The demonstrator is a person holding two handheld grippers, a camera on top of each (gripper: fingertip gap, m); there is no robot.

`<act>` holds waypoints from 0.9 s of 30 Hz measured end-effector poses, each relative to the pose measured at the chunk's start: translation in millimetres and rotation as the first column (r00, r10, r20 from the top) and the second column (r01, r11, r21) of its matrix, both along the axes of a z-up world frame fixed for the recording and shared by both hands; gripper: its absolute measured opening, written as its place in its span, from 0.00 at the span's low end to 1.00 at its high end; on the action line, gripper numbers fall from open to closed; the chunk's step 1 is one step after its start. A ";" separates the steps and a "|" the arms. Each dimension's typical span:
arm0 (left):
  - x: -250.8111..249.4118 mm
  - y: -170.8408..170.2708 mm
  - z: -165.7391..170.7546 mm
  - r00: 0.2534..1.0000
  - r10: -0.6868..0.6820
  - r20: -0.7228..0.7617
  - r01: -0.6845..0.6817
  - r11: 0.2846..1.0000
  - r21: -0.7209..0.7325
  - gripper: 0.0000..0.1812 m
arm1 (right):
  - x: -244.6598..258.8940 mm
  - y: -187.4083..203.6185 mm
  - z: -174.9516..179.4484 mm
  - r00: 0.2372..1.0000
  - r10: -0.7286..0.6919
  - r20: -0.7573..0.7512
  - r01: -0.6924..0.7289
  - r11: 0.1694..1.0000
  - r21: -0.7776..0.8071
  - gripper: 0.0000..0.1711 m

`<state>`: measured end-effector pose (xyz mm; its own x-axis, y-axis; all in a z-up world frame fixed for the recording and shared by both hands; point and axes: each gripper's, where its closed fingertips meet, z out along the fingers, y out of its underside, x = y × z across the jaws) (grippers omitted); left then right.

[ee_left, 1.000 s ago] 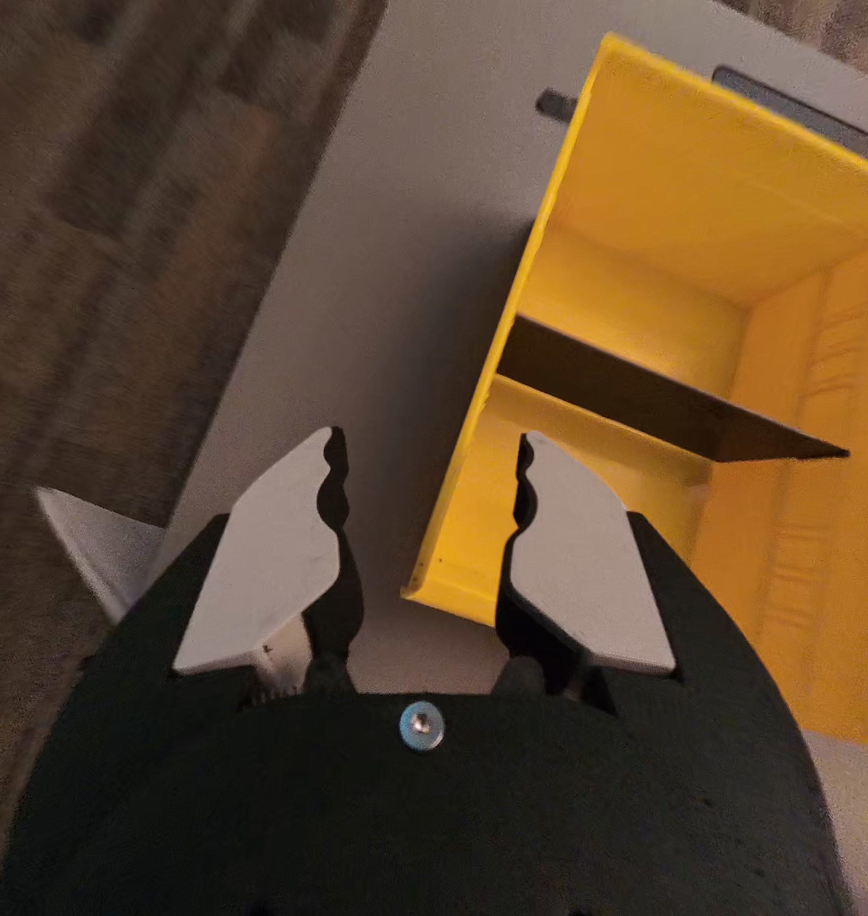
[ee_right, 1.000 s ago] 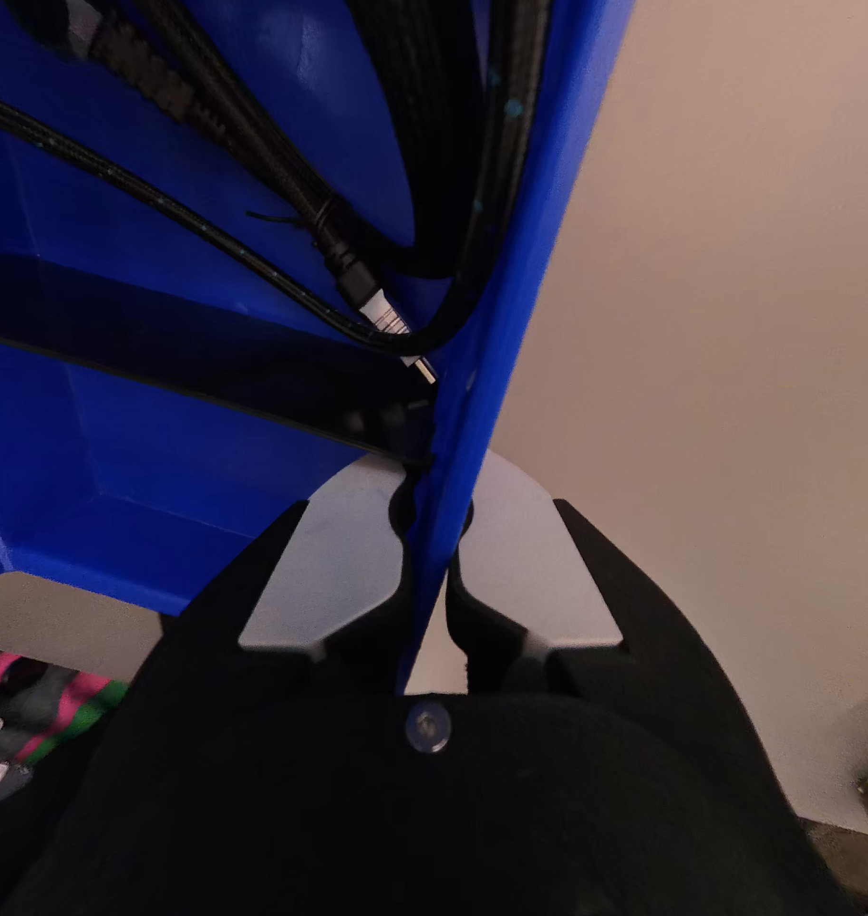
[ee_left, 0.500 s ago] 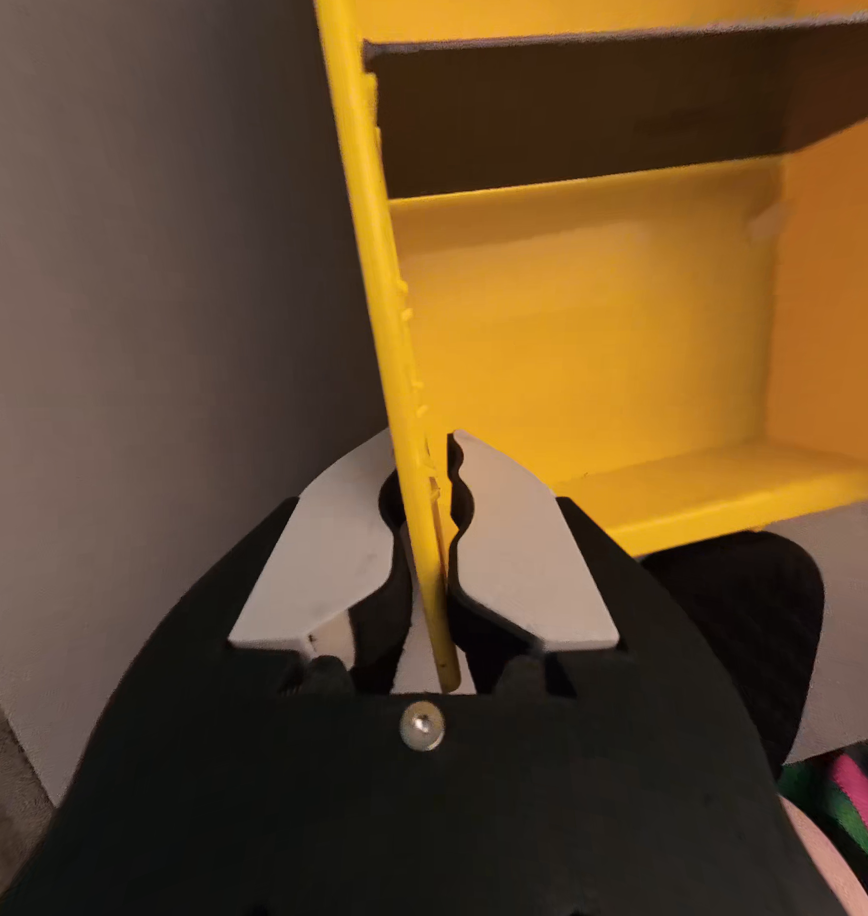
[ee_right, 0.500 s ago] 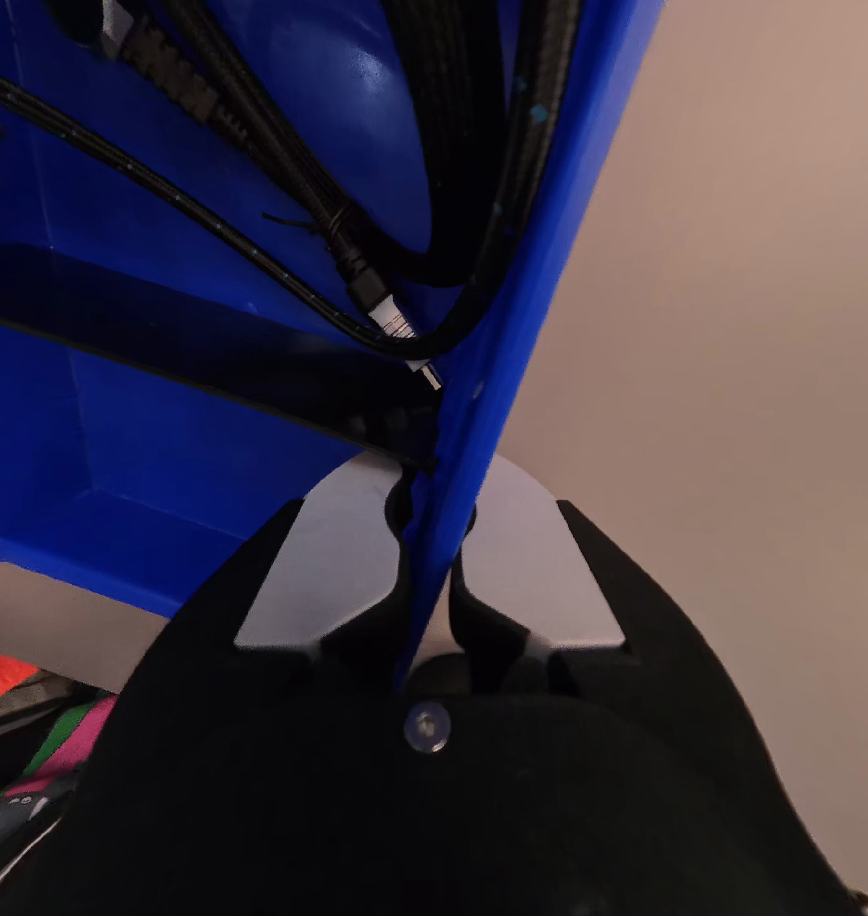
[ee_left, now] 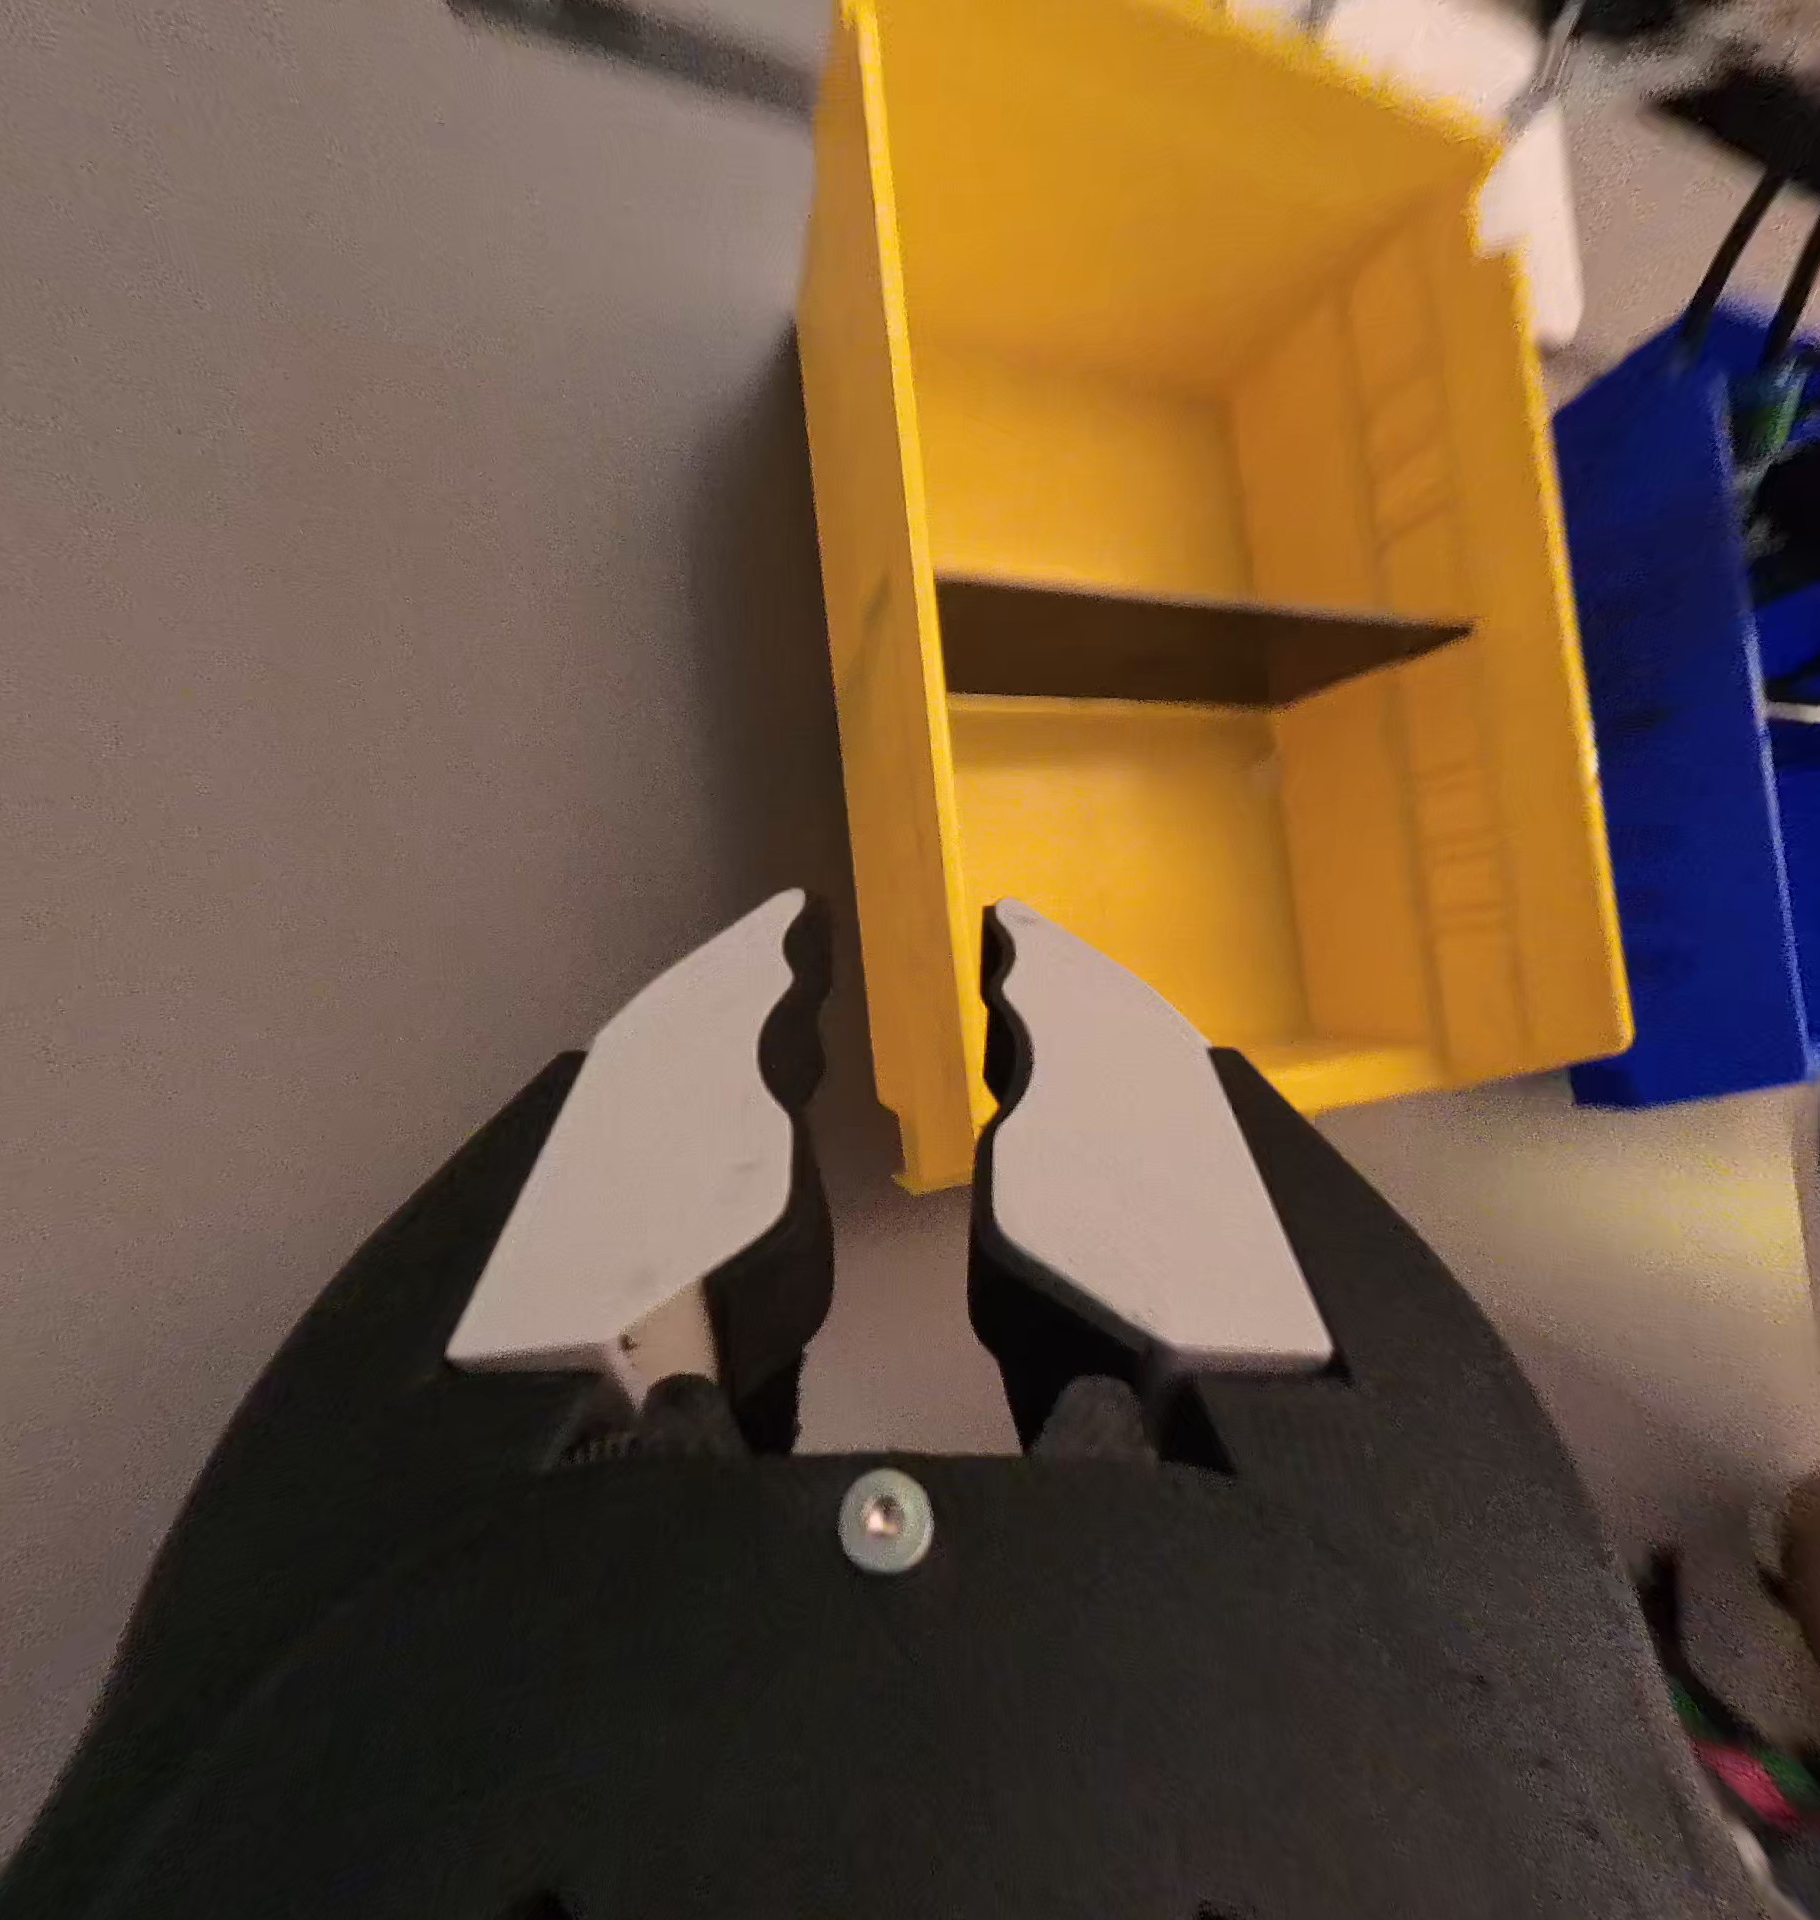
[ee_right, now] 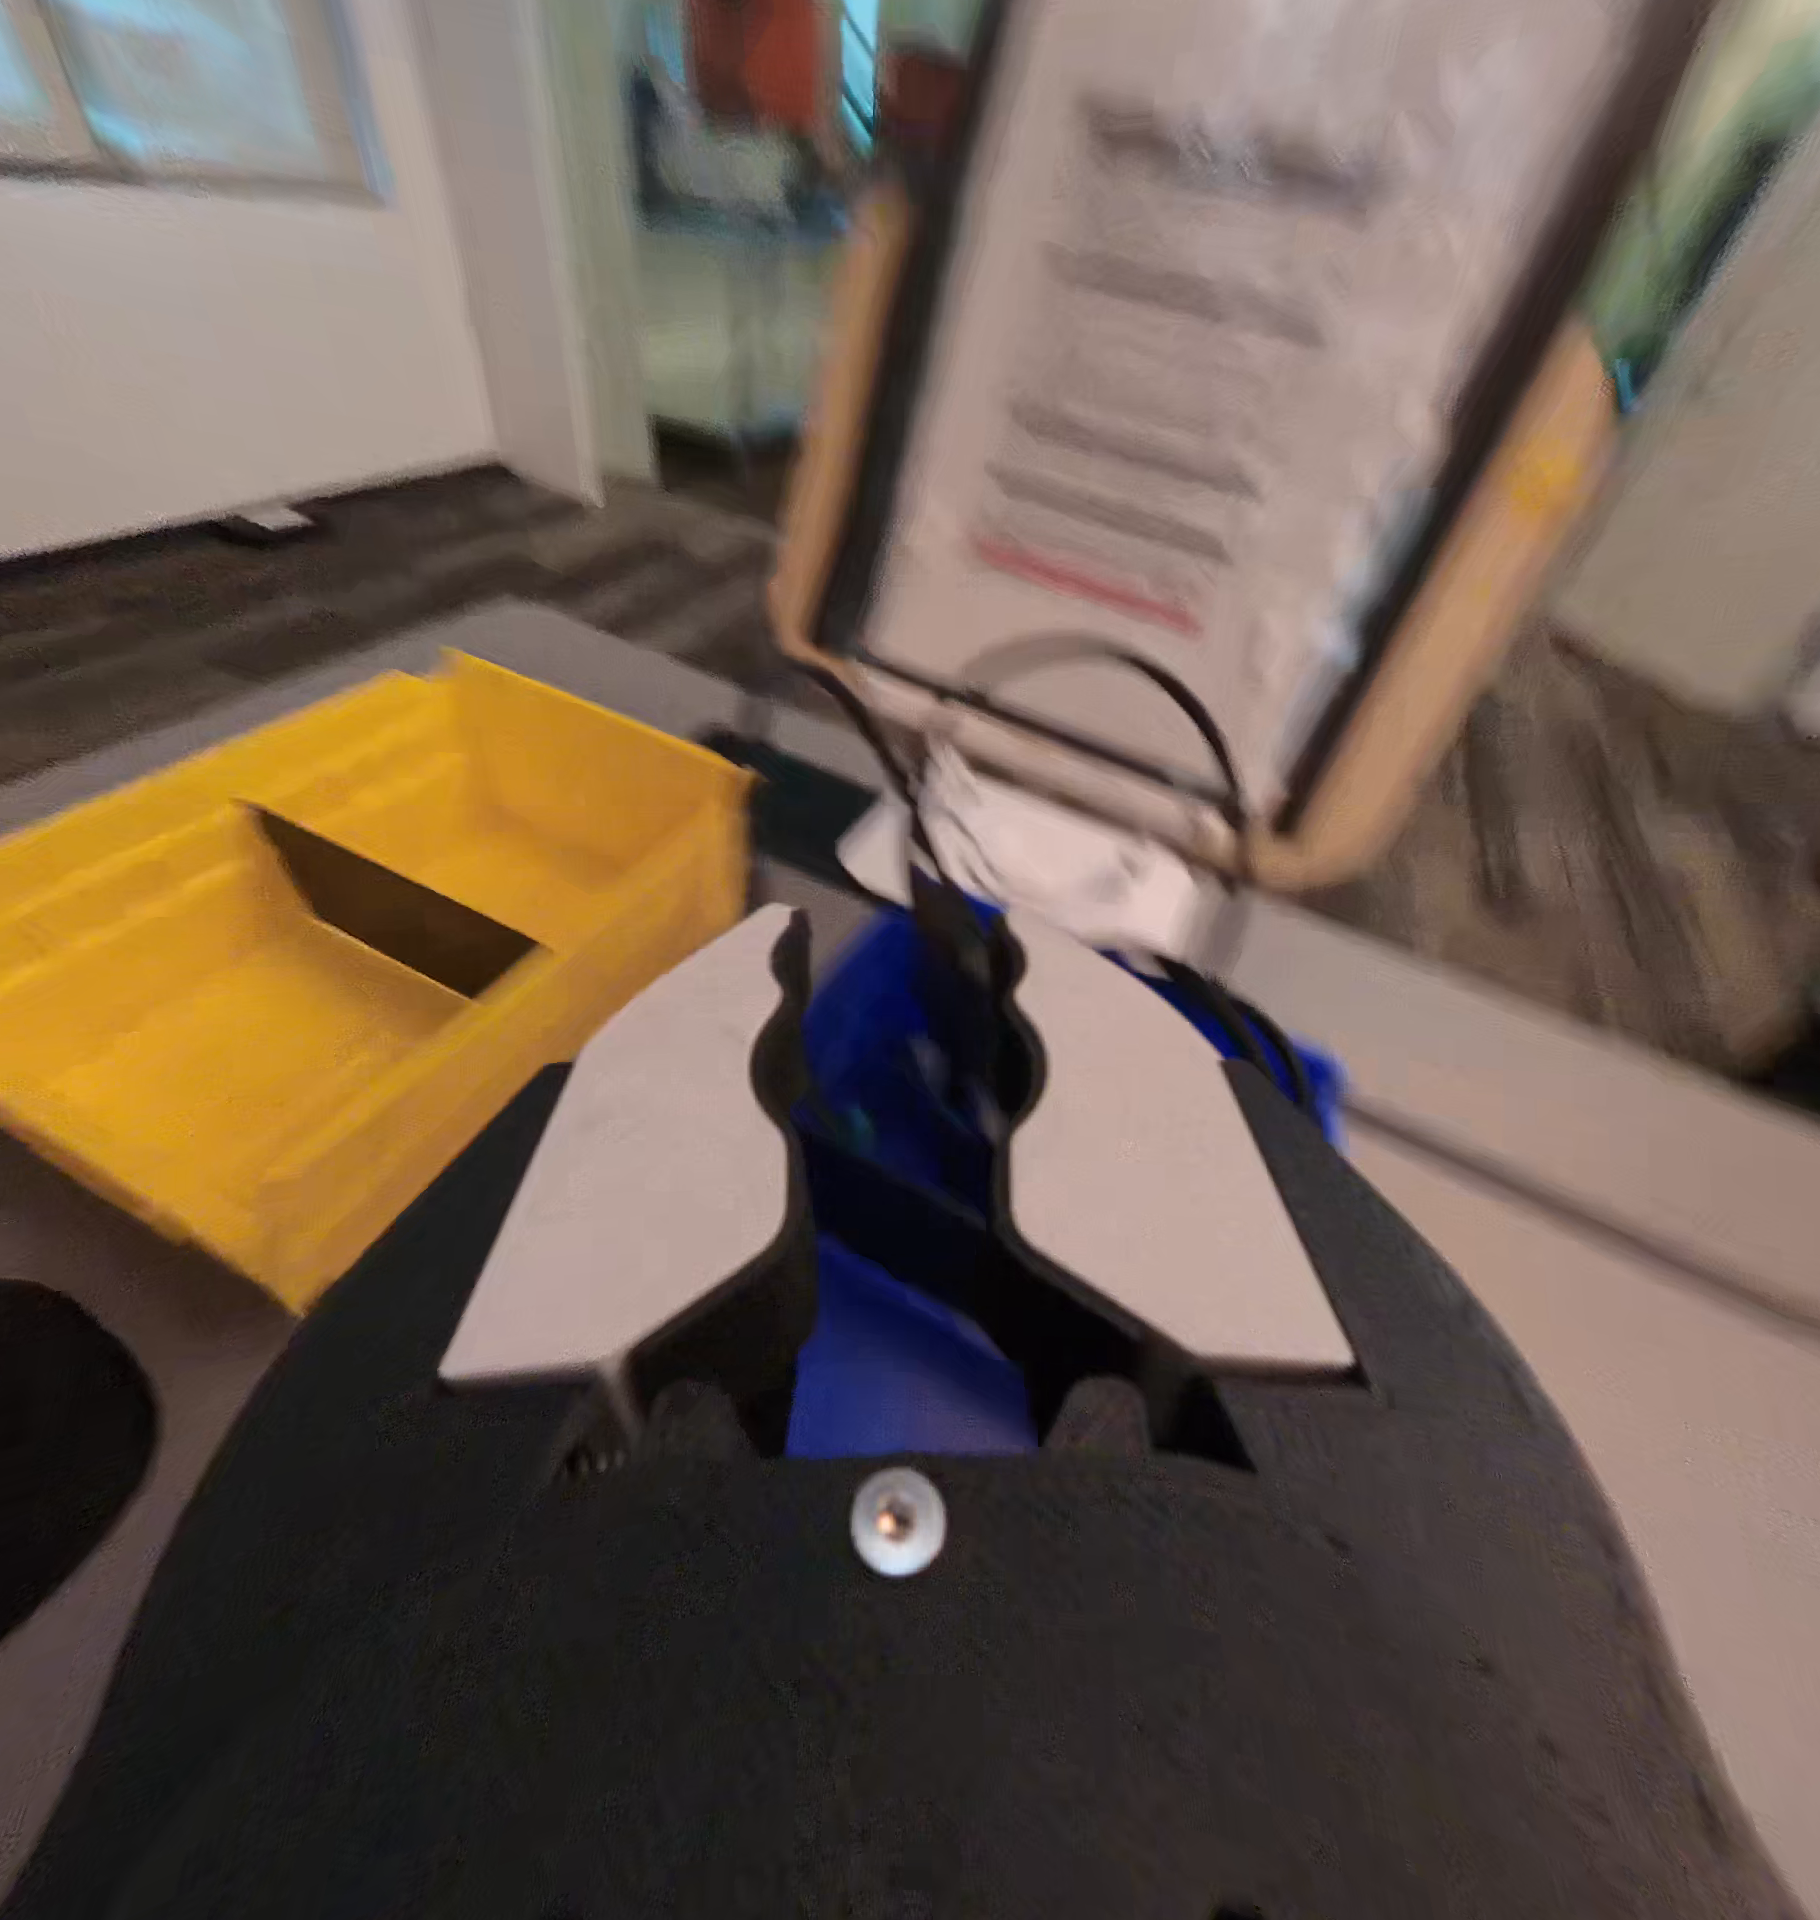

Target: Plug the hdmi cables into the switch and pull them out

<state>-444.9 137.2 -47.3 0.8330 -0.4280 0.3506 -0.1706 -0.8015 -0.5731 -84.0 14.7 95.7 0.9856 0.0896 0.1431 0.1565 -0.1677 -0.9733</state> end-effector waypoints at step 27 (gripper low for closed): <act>12.1 -6.5 122.2 0.997 0.050 0.063 -0.074 0.877 0.474 0.16 | -150.7 81.0 -228.3 0.991 0.054 -0.120 -0.122 0.051 -0.991 0.03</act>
<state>-432.8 130.7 74.9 0.8509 -0.5013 0.1569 -0.0931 -0.4379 -0.8942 -234.7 95.7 -132.6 0.9594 0.2004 -0.1986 0.2218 -0.9708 0.0920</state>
